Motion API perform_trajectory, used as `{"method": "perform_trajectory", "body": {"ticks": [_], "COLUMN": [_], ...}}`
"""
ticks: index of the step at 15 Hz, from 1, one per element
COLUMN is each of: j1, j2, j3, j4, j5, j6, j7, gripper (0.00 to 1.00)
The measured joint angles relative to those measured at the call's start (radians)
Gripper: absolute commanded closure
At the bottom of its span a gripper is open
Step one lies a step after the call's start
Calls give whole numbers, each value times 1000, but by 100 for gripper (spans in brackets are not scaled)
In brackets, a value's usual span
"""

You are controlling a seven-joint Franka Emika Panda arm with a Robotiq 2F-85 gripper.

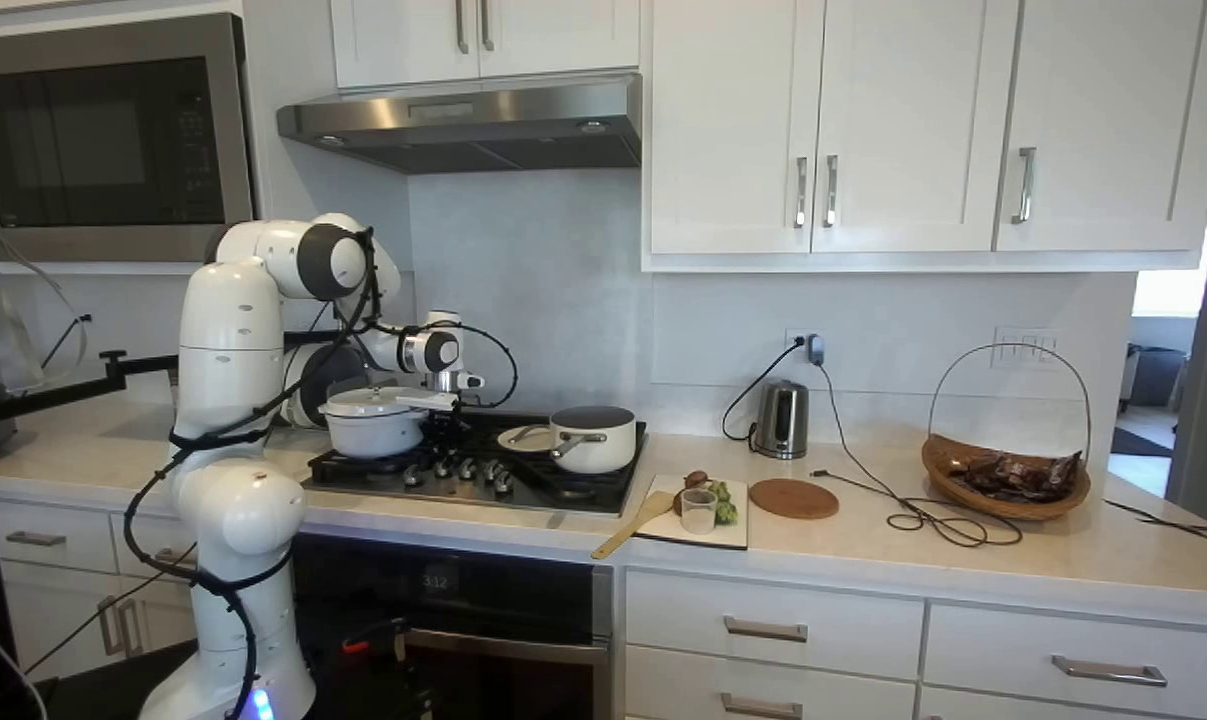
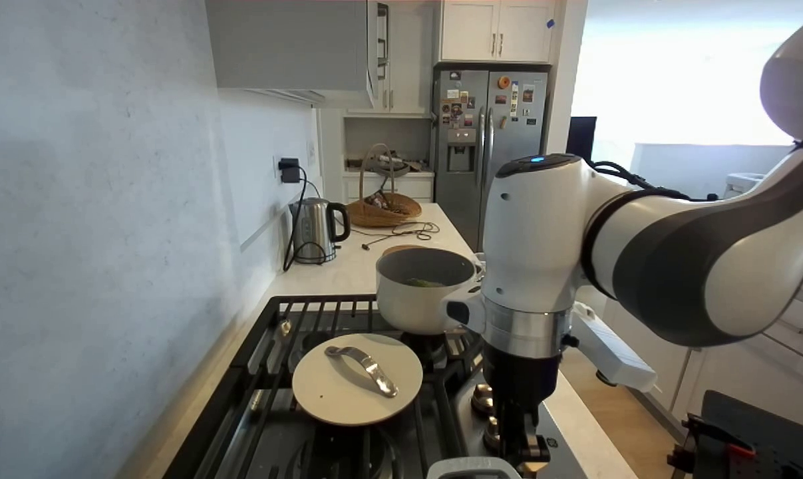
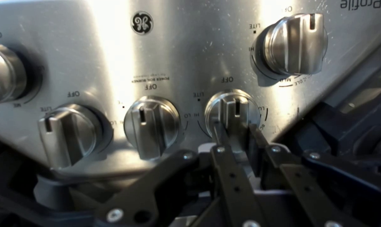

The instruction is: Turn the fourth switch from the right to the left

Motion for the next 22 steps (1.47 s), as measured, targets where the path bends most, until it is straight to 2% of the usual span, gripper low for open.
{"method": "perform_trajectory", "body": {"ticks": [12, 22], "j1": [-1, -30], "j2": [4, 7], "j3": [0, 0], "j4": [0, 2], "j5": [8, 120], "j6": [-1, -12], "j7": [-23, -455], "gripper": [95, 95]}}
